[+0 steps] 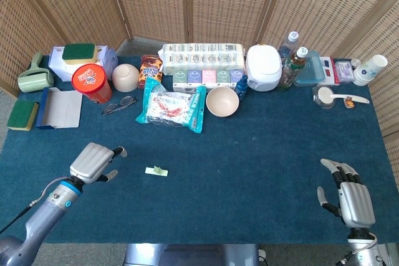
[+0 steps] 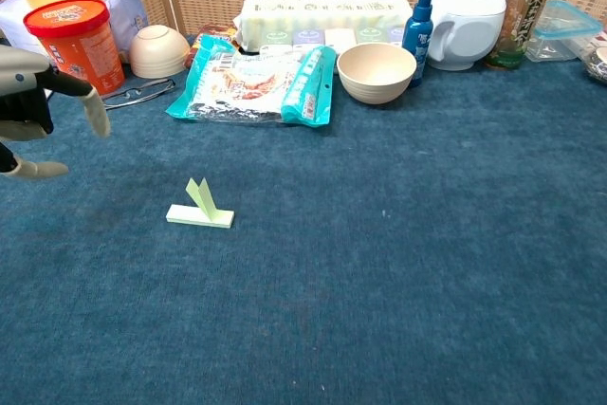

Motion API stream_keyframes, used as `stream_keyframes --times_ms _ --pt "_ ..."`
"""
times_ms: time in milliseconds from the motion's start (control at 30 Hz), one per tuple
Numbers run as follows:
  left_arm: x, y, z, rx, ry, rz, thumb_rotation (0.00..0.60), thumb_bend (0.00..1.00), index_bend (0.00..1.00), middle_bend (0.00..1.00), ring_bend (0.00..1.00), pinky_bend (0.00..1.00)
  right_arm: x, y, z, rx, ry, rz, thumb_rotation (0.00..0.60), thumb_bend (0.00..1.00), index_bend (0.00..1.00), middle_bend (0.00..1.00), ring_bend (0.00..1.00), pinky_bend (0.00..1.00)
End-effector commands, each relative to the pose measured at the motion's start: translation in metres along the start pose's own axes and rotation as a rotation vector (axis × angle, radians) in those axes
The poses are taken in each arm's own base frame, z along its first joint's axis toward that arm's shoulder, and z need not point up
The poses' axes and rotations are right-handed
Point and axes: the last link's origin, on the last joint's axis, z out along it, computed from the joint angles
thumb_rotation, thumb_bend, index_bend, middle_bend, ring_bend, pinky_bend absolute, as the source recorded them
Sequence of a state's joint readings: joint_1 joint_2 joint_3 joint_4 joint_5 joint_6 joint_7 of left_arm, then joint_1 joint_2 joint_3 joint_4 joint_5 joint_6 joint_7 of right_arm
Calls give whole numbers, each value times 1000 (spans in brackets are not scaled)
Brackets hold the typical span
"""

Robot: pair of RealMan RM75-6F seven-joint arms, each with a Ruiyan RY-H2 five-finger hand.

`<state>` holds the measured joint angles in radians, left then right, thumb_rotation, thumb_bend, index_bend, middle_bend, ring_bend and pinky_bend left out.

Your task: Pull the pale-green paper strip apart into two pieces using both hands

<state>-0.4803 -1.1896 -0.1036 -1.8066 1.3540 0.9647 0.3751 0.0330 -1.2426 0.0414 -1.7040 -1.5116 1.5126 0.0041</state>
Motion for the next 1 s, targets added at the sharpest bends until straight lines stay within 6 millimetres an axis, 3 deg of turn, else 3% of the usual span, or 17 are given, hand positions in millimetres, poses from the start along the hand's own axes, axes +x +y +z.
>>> stream_keyframes --times_ms 33,533,1000 --pt "-5 2 4 0 -10 2 600 272 358 969 1000 999 -1 0 1 0 -2 1 600 478 173 243 192 160" --pt "-28 26 31 -40 -46 -5 600 271 437 975 1000 1000 -2 5 -1 -19 -1 -8 600 478 173 243 193 160" --pt "-43 38 53 -53 -65 11 600 271 428 975 1000 1000 -1 12 -5 -45 -2 -10 600 478 173 244 193 160"
